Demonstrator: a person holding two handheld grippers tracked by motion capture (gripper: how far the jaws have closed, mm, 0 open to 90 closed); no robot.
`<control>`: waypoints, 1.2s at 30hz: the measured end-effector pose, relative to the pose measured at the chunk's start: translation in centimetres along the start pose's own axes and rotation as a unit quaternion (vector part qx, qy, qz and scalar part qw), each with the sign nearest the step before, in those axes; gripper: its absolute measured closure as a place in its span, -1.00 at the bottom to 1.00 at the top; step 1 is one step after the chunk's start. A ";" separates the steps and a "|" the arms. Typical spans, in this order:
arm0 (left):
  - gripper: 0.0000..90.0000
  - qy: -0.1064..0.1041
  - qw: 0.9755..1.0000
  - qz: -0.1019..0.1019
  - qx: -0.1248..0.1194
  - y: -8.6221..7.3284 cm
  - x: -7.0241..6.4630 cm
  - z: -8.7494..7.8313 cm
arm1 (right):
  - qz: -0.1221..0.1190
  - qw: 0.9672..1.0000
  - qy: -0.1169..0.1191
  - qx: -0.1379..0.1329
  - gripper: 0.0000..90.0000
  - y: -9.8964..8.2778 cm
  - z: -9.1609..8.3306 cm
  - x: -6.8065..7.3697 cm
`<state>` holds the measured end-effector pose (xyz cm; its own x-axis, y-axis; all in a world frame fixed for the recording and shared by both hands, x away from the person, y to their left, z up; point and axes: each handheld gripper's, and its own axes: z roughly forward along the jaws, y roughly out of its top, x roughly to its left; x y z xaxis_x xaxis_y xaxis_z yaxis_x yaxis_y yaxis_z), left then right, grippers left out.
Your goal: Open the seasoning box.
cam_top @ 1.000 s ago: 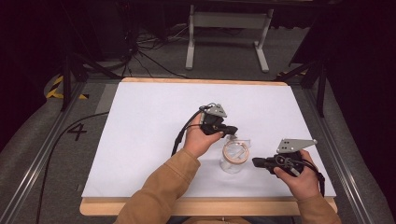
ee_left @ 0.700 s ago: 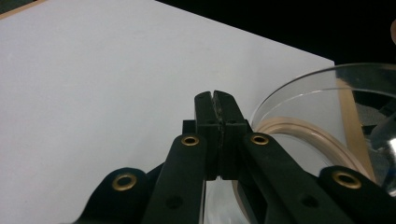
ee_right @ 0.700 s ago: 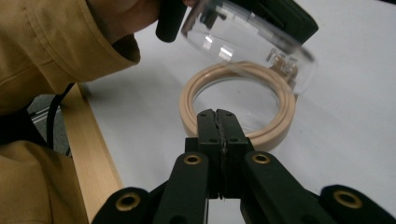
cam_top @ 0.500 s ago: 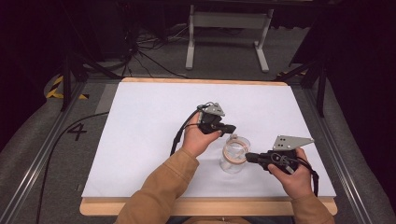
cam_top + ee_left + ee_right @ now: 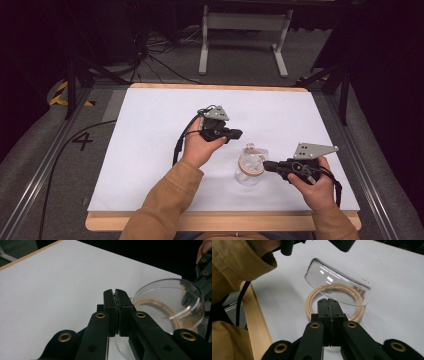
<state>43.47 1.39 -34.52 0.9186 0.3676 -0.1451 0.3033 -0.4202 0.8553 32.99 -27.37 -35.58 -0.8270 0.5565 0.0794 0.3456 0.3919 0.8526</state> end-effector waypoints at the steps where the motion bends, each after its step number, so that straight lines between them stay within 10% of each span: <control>1: 0.94 0.006 1.000 0.003 0.001 -0.1 -0.1 -0.3 | 0.000 1.000 0.001 -0.001 1.00 0.1 0.0 -0.1; 36: 0.84 0.090 0.993 -0.075 0.018 -4.9 0.9 -9.7 | -0.023 0.998 0.002 -0.051 1.00 2.4 1.1 -1.7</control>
<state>40.37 11.83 -34.04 0.8033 0.5688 -0.1763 0.4454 -0.3775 0.8119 35.69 -26.55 -34.26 -0.8425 0.5371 0.0416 0.2608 0.3391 0.9039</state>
